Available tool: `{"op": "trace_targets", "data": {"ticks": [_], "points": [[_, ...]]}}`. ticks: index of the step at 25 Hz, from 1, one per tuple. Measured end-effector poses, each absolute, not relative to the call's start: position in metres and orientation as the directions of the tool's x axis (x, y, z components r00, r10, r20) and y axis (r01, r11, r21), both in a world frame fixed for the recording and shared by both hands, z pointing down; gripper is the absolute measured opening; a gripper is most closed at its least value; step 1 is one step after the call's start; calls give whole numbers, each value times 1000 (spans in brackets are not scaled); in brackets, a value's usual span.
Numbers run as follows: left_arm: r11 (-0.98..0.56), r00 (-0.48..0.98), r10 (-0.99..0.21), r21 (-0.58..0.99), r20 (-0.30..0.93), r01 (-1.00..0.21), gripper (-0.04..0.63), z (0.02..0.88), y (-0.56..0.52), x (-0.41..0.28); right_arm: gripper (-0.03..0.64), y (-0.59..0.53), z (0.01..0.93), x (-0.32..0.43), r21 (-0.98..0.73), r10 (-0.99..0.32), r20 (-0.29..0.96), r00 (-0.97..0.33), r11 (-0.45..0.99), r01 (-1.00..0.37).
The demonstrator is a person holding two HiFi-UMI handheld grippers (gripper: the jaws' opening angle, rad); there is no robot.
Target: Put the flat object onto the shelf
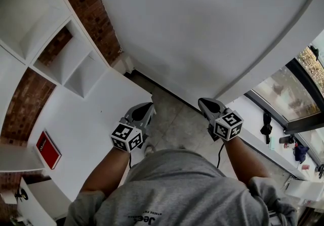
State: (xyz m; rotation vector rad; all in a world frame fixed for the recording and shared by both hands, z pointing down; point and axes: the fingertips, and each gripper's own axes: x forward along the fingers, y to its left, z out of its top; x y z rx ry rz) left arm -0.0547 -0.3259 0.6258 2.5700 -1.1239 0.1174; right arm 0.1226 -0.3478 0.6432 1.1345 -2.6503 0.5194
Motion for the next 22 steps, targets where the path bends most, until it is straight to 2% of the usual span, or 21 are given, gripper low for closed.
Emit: {"op": "trace_targets", "data": {"ticks": [22], "points": [[-645, 694, -689, 261, 207, -718, 2, 623, -329, -54, 9, -352, 639, 123, -210, -652, 340, -678, 650, -730]]}}
